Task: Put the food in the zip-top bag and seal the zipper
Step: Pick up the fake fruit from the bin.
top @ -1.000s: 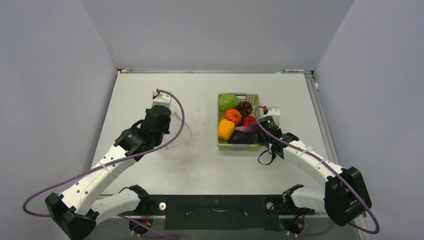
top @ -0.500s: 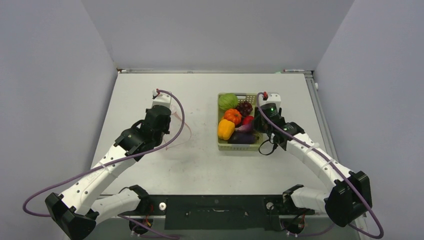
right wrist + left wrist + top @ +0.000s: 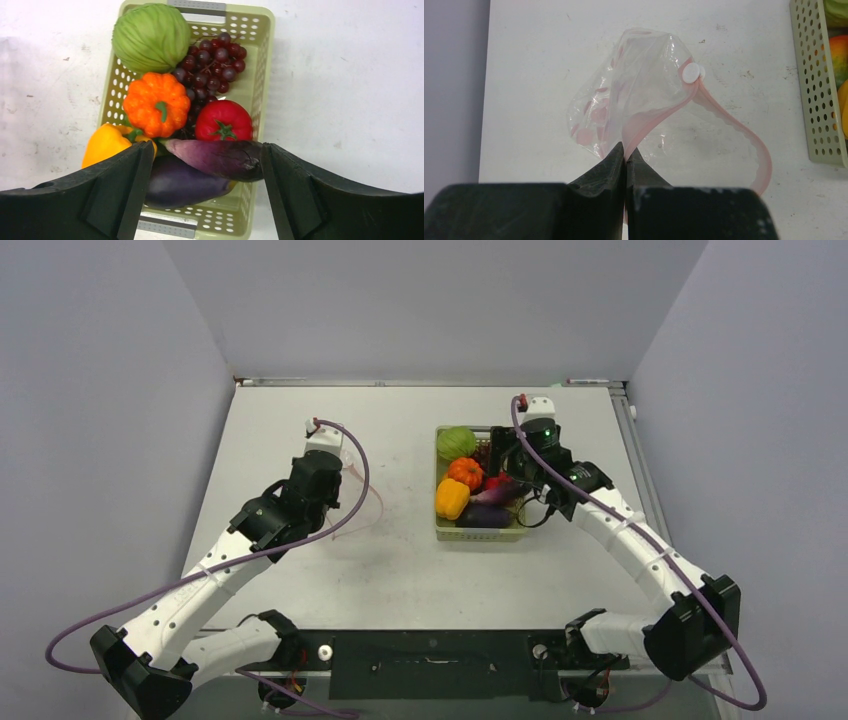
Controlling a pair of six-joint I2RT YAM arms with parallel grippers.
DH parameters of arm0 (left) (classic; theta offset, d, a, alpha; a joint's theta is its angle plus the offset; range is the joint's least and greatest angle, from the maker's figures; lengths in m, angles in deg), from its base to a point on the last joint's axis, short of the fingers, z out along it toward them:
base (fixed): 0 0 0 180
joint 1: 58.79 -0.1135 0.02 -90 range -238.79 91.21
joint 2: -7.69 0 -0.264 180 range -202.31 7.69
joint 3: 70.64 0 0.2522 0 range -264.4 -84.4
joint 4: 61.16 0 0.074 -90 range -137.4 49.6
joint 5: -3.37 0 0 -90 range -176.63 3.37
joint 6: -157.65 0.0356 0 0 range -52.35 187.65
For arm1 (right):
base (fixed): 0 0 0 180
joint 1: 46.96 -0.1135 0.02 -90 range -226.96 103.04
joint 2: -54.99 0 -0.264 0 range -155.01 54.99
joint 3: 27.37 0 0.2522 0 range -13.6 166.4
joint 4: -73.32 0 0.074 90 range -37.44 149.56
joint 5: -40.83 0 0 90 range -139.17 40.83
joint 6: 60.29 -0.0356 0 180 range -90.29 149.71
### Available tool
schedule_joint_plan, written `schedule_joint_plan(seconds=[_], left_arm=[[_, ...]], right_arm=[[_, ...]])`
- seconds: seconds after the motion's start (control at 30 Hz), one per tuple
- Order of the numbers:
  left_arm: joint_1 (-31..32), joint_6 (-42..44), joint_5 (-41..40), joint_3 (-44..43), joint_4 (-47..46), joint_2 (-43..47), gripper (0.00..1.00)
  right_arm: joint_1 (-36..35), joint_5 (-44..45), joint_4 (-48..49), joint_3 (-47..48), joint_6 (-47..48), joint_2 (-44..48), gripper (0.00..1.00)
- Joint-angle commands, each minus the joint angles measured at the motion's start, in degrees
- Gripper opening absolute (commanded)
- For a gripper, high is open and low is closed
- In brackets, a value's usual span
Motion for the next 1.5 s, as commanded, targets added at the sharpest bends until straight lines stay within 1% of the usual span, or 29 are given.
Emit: schedule_joint_plan(seconds=[0.0,0.13,0.27,0.3,0.37,0.47,0.67,1.07,1.4,1.47], left_arm=[[0.2,-0.1,0.6,-0.4,-2.7,1.2,0.00],[0.2,-0.1,0.8,-0.4,-2.7,1.3,0.00],[0.2,-0.1,1.0,-0.2,-2.8,1.2,0.00],[0.1,-0.1,1.0,-0.2,-2.8,1.2,0.00],[0.1,-0.1,1.0,-0.2,-2.9,1.1,0.00],[0.1,-0.1,1.0,-0.2,-2.8,0.9,0.00],[0.1,-0.1,1.0,-0.2,-2.8,1.0,0.00],[0.1,0.0,0.9,-0.2,-2.8,1.0,0.00],[-0.2,0.1,1.0,-0.2,-2.8,1.0,0.00],[-0.2,0.1,0.9,-0.2,-2.8,1.1,0.00]], right_arm=[[-0.8,-5.1,3.6,3.8,0.8,-3.4,0.83],[-1.5,-5.4,5.5,7.1,1.1,-8.6,0.89],[-2.0,-6.0,7.8,10.0,0.7,-13.9,0.99],[-2.1,-6.4,8.6,10.5,0.5,-15.0,1.00],[-2.2,-7.0,9.6,11.9,0.2,-17.3,0.94],[-2.2,-7.9,10.6,14.1,0.2,-20.9,0.90],[-1.8,-9.5,11.0,19.6,0.2,-28.1,0.90],[0.0,-8.9,10.3,27.2,0.5,-39.1,0.90],[0.0,-8.2,10.1,27.1,1.0,-42.3,0.90],[0.0,-8.3,10.1,26.8,1.0,-42.3,0.92]])
